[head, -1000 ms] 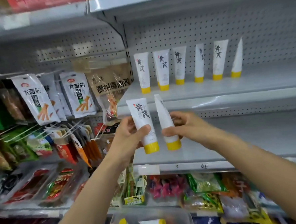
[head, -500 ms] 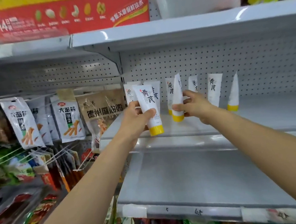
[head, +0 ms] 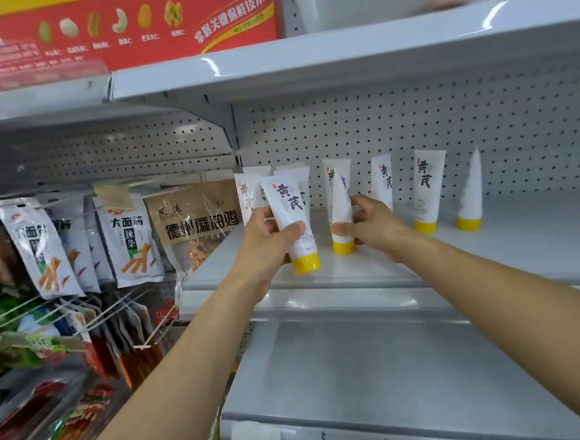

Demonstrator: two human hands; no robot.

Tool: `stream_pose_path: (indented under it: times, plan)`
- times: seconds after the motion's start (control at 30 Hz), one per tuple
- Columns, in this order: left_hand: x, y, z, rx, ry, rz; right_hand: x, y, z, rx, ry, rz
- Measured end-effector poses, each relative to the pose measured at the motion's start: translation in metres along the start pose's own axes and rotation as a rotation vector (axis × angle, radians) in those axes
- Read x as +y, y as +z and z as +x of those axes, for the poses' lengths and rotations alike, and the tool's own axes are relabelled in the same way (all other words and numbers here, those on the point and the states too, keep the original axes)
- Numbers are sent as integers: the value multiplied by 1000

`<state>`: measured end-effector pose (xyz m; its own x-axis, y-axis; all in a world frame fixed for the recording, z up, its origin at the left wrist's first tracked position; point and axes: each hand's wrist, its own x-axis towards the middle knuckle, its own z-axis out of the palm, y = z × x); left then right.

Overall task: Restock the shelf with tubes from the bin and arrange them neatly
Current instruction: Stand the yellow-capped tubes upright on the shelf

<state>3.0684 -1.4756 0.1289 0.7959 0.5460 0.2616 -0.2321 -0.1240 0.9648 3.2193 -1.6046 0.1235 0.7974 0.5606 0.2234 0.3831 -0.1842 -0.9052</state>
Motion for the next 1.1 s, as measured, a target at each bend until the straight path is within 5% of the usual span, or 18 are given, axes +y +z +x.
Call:
stream_pose_path:
  times: [0.17,0.27,0.47,0.8,0.9,1.1]
  plan:
    - [-1,6,-3,2,6,-5,-1,-7,-9,83,28,-130]
    - [-2,13,-5,24,40,23,-7,-13,-27,250,-131,-153]
    - [-1,41,-12,-49,57,-70,-28,-16,-64,-171,-231,-183]
    - [3,80,-21,-141,71,-82,-16,-51,-67,-189,-137,-189]
    - [4,79,-16,-60,140,116,-11,-64,-58,-52,-151,-165]
    - [-9,48,-1,130,374,923,5,-81,-32,140,-146,-303]
